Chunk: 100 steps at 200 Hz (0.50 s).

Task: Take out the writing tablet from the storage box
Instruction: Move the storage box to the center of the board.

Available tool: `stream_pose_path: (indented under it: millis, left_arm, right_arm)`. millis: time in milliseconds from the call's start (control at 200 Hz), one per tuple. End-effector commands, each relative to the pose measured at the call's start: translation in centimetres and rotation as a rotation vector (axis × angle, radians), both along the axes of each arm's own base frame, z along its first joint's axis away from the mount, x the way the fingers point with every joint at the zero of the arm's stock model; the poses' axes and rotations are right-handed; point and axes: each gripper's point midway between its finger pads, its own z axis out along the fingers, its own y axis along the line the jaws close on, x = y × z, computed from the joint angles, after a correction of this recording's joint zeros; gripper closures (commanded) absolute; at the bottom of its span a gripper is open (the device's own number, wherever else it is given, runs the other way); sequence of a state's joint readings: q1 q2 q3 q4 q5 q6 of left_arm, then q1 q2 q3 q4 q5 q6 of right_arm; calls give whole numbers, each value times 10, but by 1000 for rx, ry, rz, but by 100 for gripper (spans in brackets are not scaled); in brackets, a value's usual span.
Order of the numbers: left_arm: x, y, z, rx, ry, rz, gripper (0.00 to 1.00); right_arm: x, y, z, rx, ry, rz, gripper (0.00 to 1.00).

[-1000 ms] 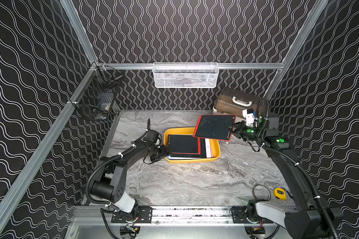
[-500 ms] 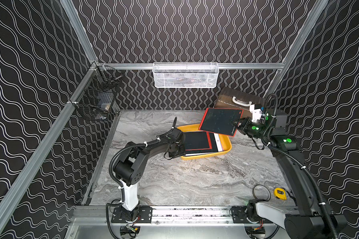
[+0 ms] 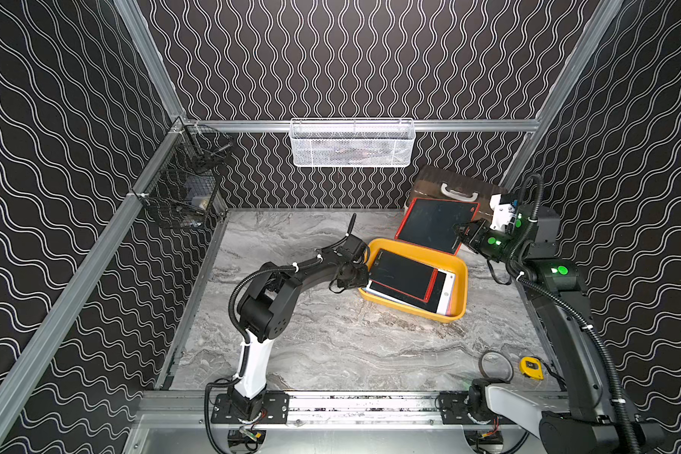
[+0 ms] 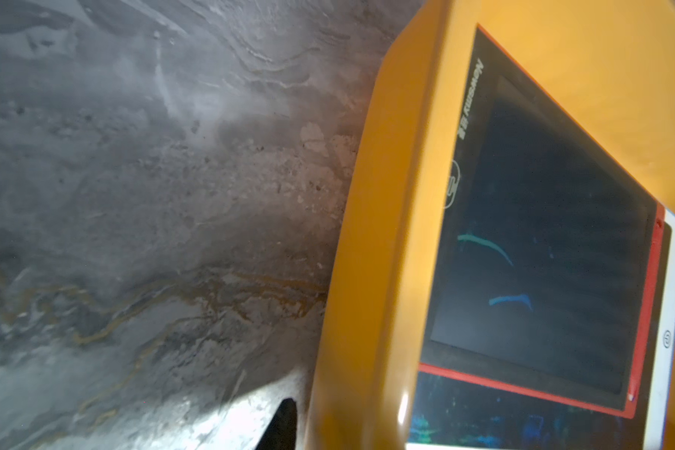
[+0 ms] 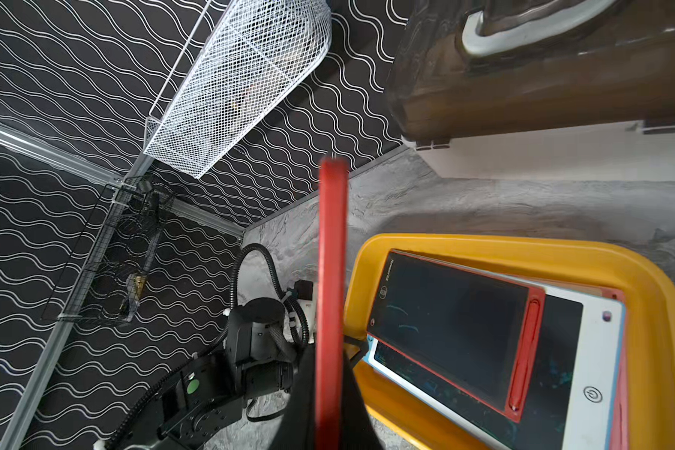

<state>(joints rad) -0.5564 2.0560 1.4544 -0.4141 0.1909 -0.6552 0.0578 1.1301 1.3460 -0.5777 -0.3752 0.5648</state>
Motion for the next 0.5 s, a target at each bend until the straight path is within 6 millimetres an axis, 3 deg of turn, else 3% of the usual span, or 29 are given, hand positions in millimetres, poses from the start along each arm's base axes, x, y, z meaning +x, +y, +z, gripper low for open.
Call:
stream_pose_path:
  millis: [0, 45, 165, 345, 495]
  left_arm:
    - [-6, -3, 7, -32, 13, -10, 55]
    - [-10, -1, 14, -41, 8, -3, 49]
    - [-17, 13, 41, -33, -37, 20, 22]
    - [-41, 56, 96, 65, -129, 38, 2]
    - [-79, 110, 144, 173, -188, 58, 1]
  right_arm:
    - [3, -2, 1, 13, -6, -19, 100]
    - [5, -2, -1, 15, -3, -20, 100]
    - [9, 1, -4, 36, 3, -13, 100]
    - [19, 9, -10, 93, 7, 12, 100]
    - [25, 18, -12, 166, 12, 39, 100]
